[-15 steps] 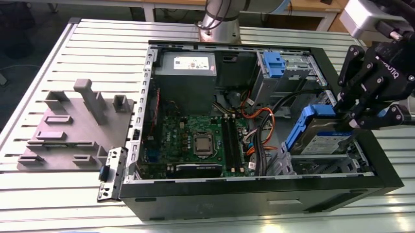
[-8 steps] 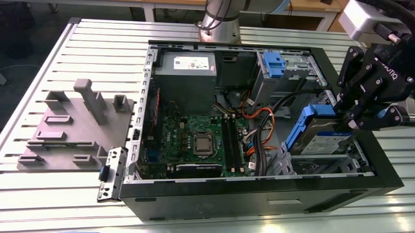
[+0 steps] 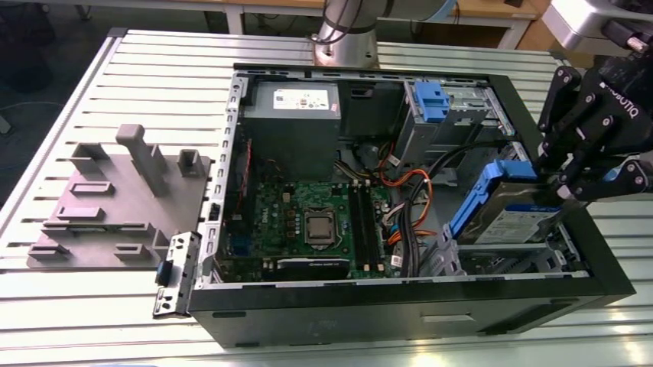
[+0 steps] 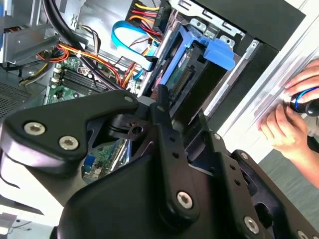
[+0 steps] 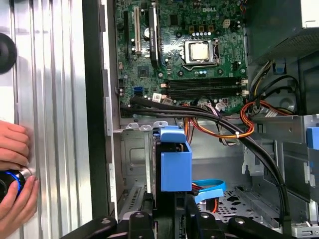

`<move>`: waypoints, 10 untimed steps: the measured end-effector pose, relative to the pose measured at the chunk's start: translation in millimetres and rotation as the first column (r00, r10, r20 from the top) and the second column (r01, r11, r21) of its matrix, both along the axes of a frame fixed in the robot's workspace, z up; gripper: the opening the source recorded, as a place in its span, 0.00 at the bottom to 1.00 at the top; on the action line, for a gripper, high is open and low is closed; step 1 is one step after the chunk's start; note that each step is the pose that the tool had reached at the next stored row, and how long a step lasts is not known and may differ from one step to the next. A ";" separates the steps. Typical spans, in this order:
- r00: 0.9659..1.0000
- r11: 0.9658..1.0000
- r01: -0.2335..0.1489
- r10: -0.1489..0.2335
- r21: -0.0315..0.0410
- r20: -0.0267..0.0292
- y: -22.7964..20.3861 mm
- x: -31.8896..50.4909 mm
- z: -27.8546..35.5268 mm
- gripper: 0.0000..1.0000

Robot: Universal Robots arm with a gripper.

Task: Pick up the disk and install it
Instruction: 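Insert the disk into the insertion slot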

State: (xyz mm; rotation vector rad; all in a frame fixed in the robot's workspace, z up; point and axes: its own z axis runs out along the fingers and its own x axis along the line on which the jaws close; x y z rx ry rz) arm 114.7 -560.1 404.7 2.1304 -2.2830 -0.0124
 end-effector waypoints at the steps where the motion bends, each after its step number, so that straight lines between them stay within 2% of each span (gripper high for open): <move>1: 1.000 1.000 0.000 0.000 0.000 0.000 0.0 0.0 0.3 0.35; 5: 1.000 1.000 0.000 0.000 -0.001 0.000 0.1 0.0 0.9 0.36; 6: 1.000 1.000 0.000 0.000 -0.001 0.000 0.0 0.0 1.0 0.41; 7: 1.000 1.000 0.000 0.000 -0.001 0.000 0.0 0.0 1.1 0.41; 8: 1.000 1.000 0.000 0.000 -0.001 0.000 0.0 0.0 1.1 0.48; 10: 1.000 1.000 0.000 0.000 0.000 0.000 0.0 0.0 1.3 0.48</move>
